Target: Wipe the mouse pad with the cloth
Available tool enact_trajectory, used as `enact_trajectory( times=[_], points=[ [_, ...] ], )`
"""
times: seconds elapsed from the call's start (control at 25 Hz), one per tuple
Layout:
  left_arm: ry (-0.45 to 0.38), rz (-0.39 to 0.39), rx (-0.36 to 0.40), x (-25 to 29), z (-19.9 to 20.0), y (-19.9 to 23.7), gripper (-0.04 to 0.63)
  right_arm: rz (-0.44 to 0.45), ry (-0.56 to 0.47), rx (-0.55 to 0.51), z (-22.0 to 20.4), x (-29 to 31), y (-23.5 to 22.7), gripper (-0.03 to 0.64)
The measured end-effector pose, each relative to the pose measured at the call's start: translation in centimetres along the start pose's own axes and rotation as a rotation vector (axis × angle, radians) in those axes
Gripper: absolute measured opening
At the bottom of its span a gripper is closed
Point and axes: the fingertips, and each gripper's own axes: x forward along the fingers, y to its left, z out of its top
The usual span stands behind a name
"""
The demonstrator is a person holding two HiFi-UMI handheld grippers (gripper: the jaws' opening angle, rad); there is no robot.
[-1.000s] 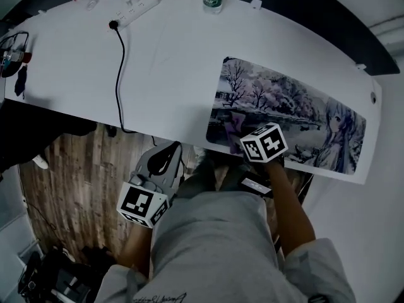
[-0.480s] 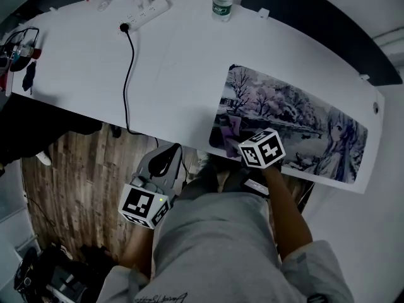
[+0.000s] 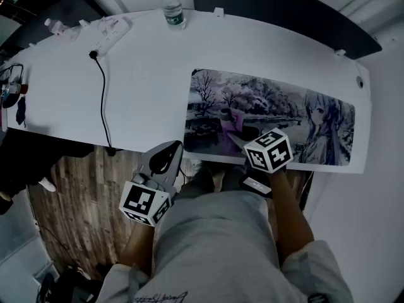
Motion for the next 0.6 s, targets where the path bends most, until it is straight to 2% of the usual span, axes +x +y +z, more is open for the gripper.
enact_trajectory(
  times=[0.2, 0.6],
  points=[
    [0.010, -0.046, 0.039, 3.4, 1.4, -3.2, 0.018, -0.028, -0.068, 0.028, -0.7, -4.3, -2.1, 0.089],
    [-0.011, -0.118, 0.087, 7.8, 4.0, -9.8, 0.018, -0.104, -0.169, -0.009, -0.4, -12.5, -4.9, 0.087]
  ],
)
